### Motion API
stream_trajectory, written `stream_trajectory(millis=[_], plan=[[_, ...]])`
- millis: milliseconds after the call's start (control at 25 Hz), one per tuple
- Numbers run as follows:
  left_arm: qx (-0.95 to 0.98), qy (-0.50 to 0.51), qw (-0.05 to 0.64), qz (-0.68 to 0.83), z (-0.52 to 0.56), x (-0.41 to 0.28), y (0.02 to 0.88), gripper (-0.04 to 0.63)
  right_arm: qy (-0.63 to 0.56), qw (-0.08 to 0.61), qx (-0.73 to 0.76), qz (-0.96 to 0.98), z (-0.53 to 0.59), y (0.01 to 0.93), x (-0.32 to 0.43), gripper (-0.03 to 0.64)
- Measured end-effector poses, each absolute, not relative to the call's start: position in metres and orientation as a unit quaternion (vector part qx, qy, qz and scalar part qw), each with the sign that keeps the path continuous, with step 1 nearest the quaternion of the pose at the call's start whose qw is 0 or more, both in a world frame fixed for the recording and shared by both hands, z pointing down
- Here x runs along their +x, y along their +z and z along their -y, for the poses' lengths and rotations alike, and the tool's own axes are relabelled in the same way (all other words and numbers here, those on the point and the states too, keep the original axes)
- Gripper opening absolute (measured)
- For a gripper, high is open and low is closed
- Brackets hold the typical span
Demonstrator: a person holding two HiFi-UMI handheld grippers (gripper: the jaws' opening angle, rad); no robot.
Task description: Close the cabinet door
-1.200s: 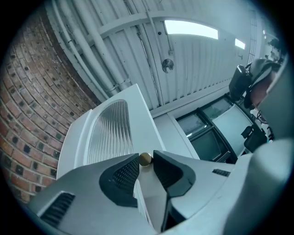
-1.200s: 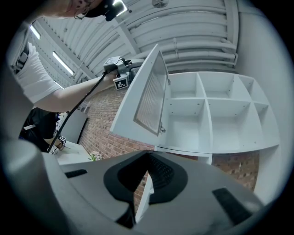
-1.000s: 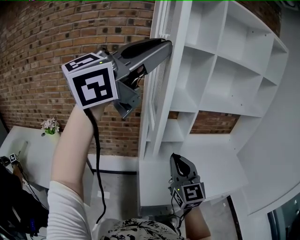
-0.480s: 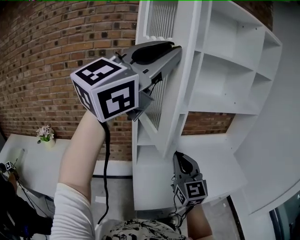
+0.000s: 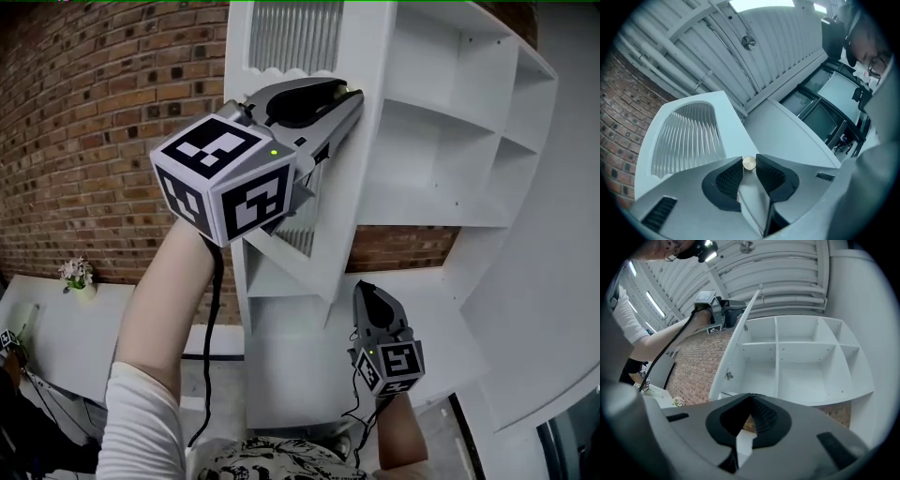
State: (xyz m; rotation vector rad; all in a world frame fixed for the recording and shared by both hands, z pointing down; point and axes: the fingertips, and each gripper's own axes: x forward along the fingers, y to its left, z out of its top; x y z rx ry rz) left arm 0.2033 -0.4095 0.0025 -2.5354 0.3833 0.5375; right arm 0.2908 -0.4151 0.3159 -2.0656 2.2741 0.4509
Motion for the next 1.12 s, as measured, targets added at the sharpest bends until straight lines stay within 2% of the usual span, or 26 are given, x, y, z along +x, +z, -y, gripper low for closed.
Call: stream_trajectory(millis=[400,640,1120], plan=[[-0.927,0.174,0.266,-0.2,0.46,0.283,0.001,0.101,0.141,-0.001,-0.662,-0.736,0.454,0.305,0.374,0.006],[-0.911,0.177,0.28,-0.245,0.481,0.307,0.001,0.101,0.13,-0.035,-0.641,-0.755,0.487,0.305,0.412,0.006],[-0.88,0.163,0.294,-0.335,0.525,0.338,-0.001,0.1,0.128,-0.044,-0.575,-0.807,0.539,0.31,0.454,0.006]])
